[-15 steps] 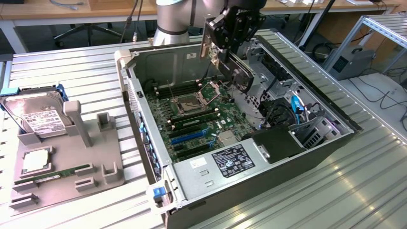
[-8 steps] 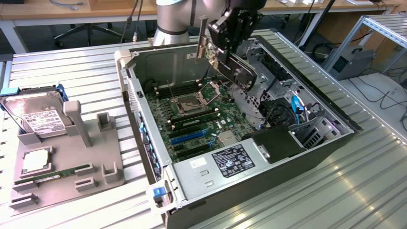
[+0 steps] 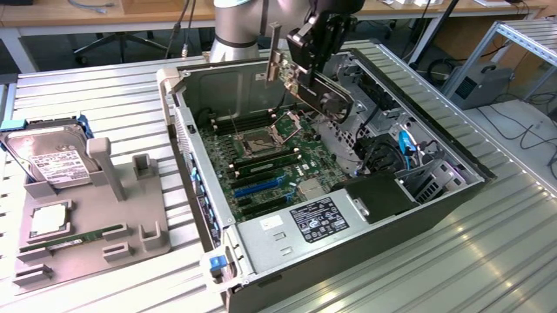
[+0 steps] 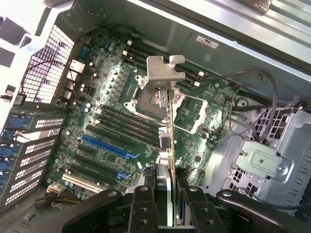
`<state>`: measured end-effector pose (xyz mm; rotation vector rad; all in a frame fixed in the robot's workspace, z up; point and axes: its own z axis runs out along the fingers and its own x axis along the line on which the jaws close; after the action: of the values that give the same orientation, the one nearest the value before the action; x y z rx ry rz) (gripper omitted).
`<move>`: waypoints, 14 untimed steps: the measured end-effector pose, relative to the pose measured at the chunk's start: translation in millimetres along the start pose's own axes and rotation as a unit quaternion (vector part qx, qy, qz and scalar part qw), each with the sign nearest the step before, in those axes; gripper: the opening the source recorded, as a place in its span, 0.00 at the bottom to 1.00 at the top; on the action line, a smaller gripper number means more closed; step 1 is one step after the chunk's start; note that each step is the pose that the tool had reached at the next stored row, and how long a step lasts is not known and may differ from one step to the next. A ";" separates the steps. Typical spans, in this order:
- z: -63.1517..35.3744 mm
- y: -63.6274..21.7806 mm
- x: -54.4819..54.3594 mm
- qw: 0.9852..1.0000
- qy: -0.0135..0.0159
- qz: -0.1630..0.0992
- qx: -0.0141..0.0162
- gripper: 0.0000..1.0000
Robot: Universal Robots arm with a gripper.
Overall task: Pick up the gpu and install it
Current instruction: 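Insert the gpu into the slot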
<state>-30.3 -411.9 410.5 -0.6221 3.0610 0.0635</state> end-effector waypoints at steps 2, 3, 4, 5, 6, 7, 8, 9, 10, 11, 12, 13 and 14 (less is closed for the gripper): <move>0.0 0.0 0.0 1.000 0.000 -0.003 0.000 0.27; 0.0 0.0 0.0 1.000 0.000 -0.005 0.000 0.27; 0.0 0.0 0.0 1.000 0.000 -0.007 0.000 0.27; 0.0 0.0 0.0 1.000 0.000 -0.008 0.000 0.27; 0.0 0.0 0.0 1.000 0.000 -0.010 0.000 0.27; 0.0 0.0 0.0 1.000 0.000 -0.011 0.000 0.27; 0.0 0.0 0.0 1.000 0.000 -0.013 0.000 0.27; 0.0 0.0 0.0 1.000 0.001 -0.014 0.000 0.27; 0.0 0.0 0.0 1.000 0.001 -0.015 0.000 0.27; 0.0 0.0 0.0 1.000 0.001 -0.017 0.000 0.27; 0.0 0.0 0.0 1.000 0.001 -0.019 0.000 0.27; 0.0 0.0 0.0 1.000 0.001 -0.021 -0.001 0.27; 0.0 0.0 0.0 1.000 0.001 -0.022 -0.001 0.27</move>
<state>-30.3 -411.9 410.5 -0.6911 3.0471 0.0641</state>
